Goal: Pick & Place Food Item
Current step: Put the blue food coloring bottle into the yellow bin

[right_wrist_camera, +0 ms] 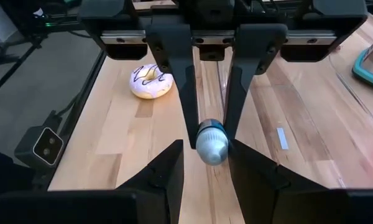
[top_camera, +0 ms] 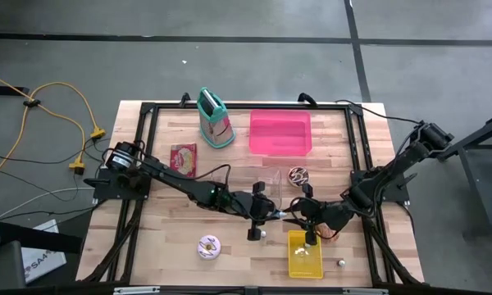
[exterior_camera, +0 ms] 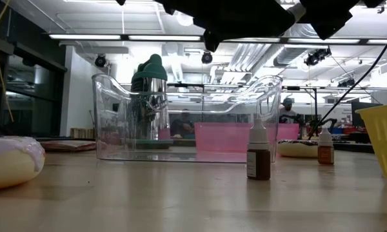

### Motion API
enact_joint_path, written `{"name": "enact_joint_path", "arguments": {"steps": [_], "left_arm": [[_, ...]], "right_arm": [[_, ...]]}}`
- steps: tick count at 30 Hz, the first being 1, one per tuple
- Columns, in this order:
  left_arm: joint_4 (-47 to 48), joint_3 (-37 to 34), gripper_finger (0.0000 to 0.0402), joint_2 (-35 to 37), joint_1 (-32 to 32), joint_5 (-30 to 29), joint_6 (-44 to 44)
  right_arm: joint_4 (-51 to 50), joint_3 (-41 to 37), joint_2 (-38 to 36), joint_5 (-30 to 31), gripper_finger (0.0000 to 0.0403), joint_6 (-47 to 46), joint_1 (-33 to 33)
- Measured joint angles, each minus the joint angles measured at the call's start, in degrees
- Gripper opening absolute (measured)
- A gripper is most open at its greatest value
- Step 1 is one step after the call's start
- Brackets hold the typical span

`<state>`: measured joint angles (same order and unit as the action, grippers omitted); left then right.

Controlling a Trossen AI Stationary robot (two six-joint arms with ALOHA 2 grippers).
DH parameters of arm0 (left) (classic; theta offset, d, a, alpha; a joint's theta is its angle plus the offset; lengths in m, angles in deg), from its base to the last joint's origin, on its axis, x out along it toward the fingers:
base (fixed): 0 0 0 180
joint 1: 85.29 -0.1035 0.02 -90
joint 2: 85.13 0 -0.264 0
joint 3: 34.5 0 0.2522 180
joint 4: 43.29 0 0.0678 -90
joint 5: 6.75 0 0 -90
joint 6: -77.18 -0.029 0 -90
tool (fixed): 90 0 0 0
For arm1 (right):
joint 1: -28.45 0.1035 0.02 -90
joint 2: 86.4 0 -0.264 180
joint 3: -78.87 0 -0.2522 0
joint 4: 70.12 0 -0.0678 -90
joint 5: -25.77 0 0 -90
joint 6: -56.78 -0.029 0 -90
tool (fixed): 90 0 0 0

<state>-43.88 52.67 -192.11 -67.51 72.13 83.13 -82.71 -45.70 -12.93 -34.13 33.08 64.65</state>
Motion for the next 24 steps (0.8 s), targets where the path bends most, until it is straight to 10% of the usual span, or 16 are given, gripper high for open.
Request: {"name": "enact_joint_path", "arguments": {"steps": [24], "left_arm": [[-1.4,0.0,0.0074,0.0,0.0,-0.1,0.0]], "right_arm": [[0.8,0.0,0.0,-0.6,0.0107,0.0,-1.5]]}}
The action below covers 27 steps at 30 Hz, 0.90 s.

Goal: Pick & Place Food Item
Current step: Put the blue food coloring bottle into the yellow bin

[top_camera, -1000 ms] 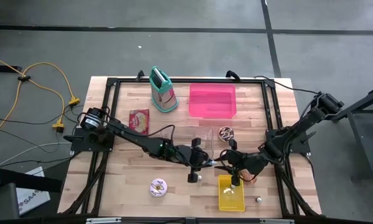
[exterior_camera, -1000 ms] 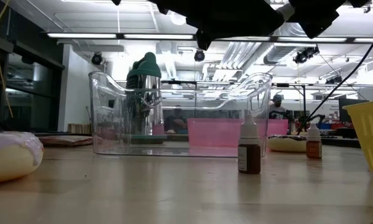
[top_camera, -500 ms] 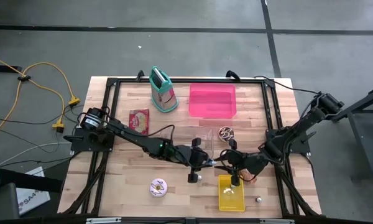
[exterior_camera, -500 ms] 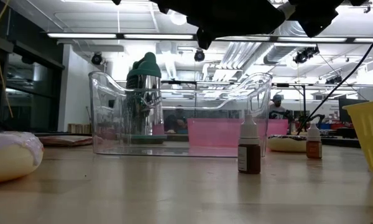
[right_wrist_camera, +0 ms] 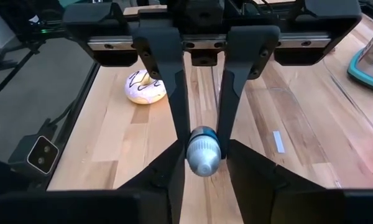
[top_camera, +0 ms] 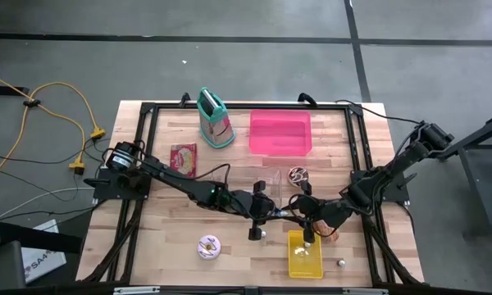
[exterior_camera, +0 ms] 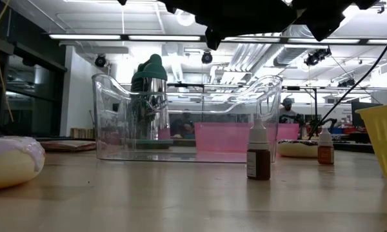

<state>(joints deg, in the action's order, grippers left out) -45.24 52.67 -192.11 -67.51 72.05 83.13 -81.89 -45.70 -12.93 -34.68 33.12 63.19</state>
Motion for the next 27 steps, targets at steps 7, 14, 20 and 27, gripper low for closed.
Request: {"name": "enact_joint_path", "arguments": {"steps": [7,14,20,27], "left_arm": [[0.0,0.0,0.0074,0.0,0.0,0.1,0.0],[0.0,0.0,0.0074,0.0,0.0,0.1,0.1],[0.0,0.0,0.0074,0.0,0.0,0.1,0.1],[0.0,0.0,0.0074,0.0,0.0,0.1,0.1]], "right_arm": [[0.0,0.0,0.0,-1.4,0.0067,0.0,0.0],[-0.1,0.0,0.0,-1.4,0.0062,0.1,0.0],[-0.1,0.0,0.0,-1.4,0.0056,0.1,0.0],[-0.1,0.0,0.0,-1.4,0.0054,0.1,0.0]]}}
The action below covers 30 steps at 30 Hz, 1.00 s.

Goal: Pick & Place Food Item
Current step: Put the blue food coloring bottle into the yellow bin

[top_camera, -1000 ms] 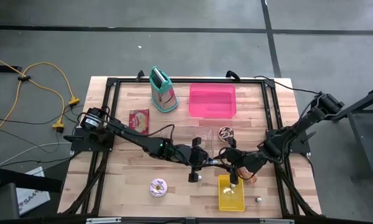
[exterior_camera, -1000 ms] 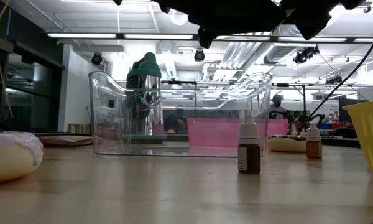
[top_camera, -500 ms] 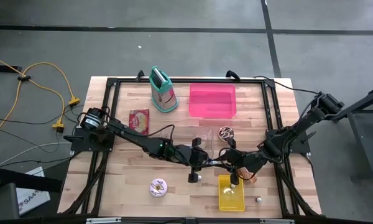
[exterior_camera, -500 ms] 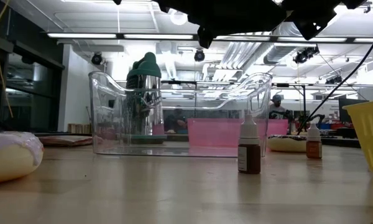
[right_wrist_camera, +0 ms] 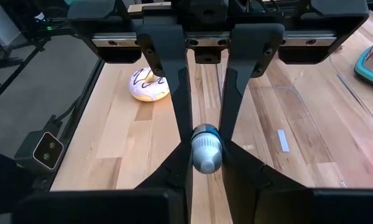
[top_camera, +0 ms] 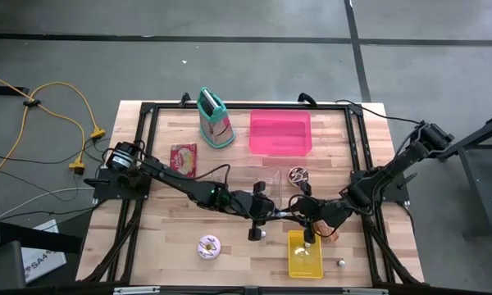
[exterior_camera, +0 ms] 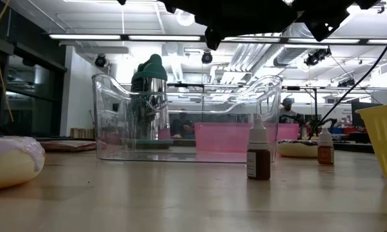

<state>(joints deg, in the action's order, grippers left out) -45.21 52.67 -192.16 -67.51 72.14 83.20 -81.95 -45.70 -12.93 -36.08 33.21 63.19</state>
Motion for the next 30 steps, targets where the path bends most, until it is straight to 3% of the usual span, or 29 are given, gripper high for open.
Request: {"name": "enact_joint_path", "arguments": {"steps": [6,17,30], "left_arm": [[0.0,0.0,0.0079,0.0,0.0,0.0,-0.4],[-1.0,0.0,0.0148,0.0,0.0,1.8,-2.8],[-2.6,0.0,0.0152,0.0,0.2,4.1,-2.8]], "right_arm": [[0.0,0.0,0.0,0.0,0.0054,0.0,0.0],[0.0,0.0,0.0,-0.4,0.0053,-0.2,0.0],[-2.8,0.0,0.0,-1.5,0.0052,-2.1,1.7]]}}
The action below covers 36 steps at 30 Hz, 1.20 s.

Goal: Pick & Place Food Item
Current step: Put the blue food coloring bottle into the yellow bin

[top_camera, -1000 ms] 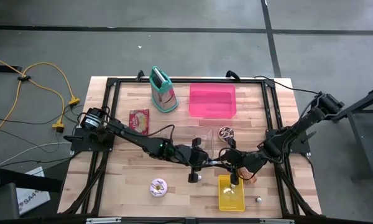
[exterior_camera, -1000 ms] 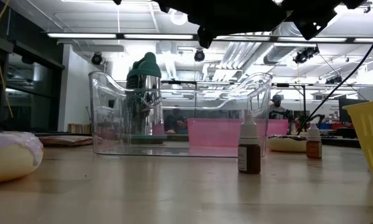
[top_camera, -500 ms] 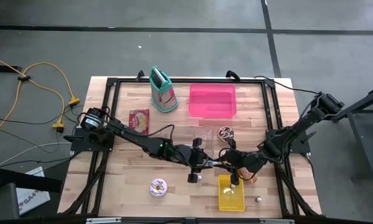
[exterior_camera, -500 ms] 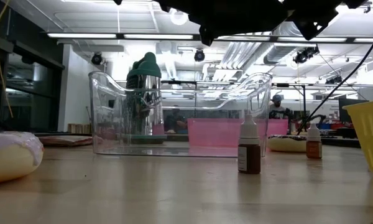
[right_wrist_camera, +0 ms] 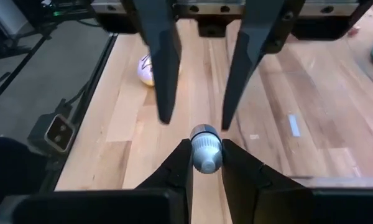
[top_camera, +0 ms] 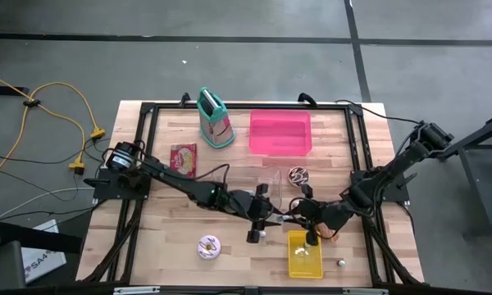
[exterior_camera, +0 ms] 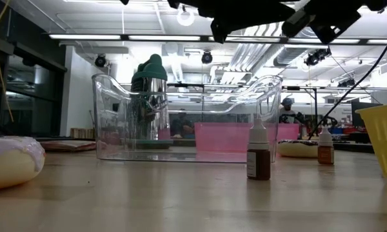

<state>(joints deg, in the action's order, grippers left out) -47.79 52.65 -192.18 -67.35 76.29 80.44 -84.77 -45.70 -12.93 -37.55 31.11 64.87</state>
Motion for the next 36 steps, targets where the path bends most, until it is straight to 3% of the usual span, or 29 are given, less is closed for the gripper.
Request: {"name": "enact_joint_path", "arguments": {"steps": [20,30,36], "left_arm": [[0.2,0.0,0.0152,0.0,1.9,-0.3,0.6],[0.2,0.0,0.0152,0.0,2.1,-0.3,1.1],[0.2,0.0,0.0152,0.0,2.1,-0.4,1.2]], "right_arm": [[-3.0,0.0,0.0,-2.4,0.0052,-17.2,13.4],[-4.7,1.6,0.0,-6.1,0.0052,-16.0,14.5],[-14.7,8.7,0.5,-6.1,0.0052,-14.6,14.4]]}}
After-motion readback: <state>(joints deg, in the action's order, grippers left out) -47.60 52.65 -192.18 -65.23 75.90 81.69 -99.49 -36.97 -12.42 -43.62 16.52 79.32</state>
